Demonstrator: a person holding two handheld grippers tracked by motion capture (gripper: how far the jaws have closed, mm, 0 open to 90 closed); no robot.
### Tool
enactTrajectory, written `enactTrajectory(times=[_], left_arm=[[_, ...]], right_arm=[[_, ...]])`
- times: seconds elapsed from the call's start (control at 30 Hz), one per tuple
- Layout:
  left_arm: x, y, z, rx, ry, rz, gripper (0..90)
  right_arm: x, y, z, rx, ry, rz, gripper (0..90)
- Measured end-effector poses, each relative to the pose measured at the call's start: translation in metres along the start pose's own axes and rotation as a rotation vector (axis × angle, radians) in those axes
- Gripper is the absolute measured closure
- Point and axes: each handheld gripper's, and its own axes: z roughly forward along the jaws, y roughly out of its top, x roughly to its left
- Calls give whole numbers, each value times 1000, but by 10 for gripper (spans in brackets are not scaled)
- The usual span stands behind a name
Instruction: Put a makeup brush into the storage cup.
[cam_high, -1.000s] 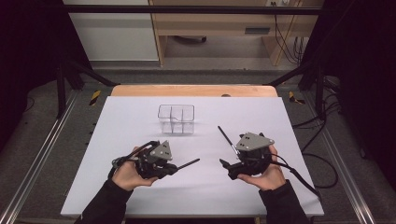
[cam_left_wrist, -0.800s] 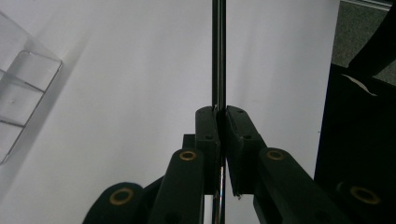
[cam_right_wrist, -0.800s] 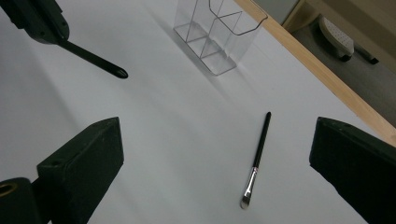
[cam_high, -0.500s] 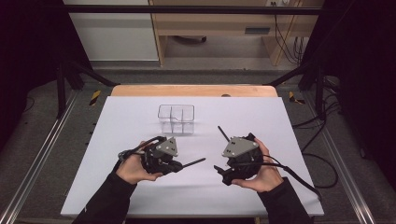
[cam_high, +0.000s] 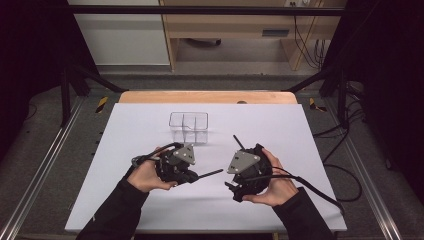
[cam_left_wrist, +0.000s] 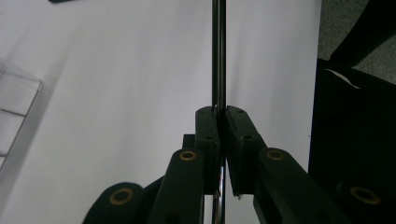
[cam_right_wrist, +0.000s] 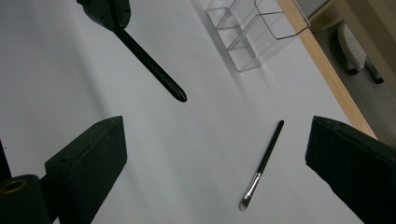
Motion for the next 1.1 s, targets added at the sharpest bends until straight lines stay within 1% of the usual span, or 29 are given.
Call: enactTrajectory(times=[0.07, 0.13, 0.37, 0.4, 0.5, 0.63, 0.77, 0.9, 0.97, 1.1], left_arm=[[1, 2, 0, -5, -12, 3, 834], [1, 3, 0, -11, -15, 7, 834], [-1, 8, 0, -11, -29, 17, 835], [-1, 8, 0, -11, -36, 18, 834], [-1, 9, -1, -18, -46, 17, 834], [1, 9, -1, -15, -47, 7, 834], [2, 11, 0, -11, -52, 10, 834], [0, 13, 2, -4, -55, 18, 834], [0, 14, 2, 0, -56, 22, 835], [-1, 16, 3, 7, -52, 21, 834]], right_arm=[[2, 3, 1, 13, 1, -24, 67], [5, 5, 2, 20, 2, -50, 71], [12, 13, 6, 31, 15, -107, 87], [13, 14, 7, 35, 14, -127, 90], [16, 17, 9, 36, 14, -157, 101], [19, 20, 11, 40, 24, -184, 108], [21, 23, 14, 46, 32, -223, 126], [24, 27, 17, 48, 54, -253, 157], [25, 28, 18, 57, 57, -272, 175], [28, 30, 21, 72, 81, -300, 223]])
